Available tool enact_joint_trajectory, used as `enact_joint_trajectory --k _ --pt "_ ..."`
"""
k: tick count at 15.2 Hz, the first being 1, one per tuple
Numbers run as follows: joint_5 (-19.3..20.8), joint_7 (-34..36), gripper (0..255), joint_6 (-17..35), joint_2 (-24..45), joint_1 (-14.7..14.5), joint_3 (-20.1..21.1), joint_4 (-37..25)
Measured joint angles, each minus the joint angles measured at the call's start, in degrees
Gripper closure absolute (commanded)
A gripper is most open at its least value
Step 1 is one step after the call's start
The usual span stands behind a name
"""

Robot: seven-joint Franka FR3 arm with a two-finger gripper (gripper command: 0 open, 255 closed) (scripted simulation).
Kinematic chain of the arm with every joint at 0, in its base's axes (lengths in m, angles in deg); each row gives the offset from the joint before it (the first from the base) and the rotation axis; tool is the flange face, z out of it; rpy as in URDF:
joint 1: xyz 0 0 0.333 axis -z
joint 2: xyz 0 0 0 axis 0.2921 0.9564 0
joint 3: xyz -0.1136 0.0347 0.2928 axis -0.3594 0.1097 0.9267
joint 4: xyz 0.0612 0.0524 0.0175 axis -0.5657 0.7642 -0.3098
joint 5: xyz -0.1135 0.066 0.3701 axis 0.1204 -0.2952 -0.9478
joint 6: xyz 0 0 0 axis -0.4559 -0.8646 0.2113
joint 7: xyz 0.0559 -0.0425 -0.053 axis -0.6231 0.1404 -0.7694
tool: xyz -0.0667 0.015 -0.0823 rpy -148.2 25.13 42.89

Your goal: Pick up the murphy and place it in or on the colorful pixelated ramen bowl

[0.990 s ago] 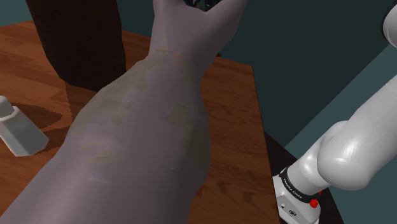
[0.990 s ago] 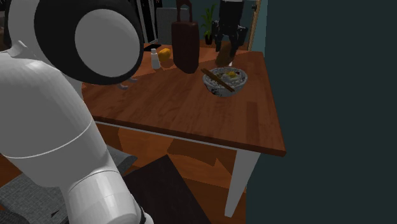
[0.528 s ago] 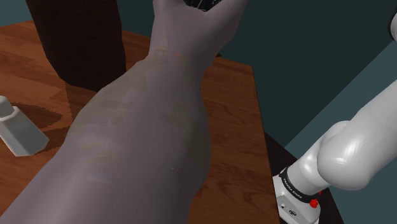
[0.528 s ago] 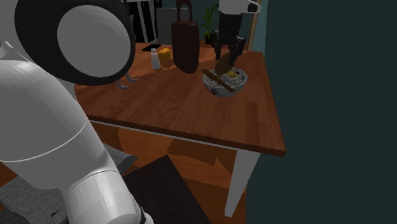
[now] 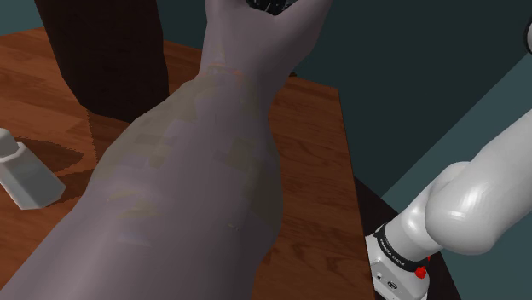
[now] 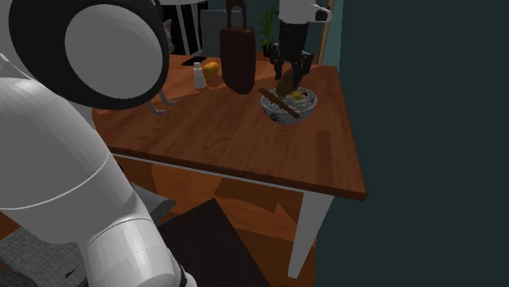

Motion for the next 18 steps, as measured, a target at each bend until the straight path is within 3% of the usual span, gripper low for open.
enact_joint_trajectory --k 1,7,12,18 --pt "0.0 0.0 0 0.1 0.0 0.0 0.0 0.1" --pt "0.1 -0.1 0 0.1 0.1 0.1 -0.1 0.9" --pt "0.5 0.3 0 -7.3 2.3 0.1 -0.1 -8.8" --pt "0.5 0.3 0 -8.0 2.5 0.1 -0.1 -9.6"
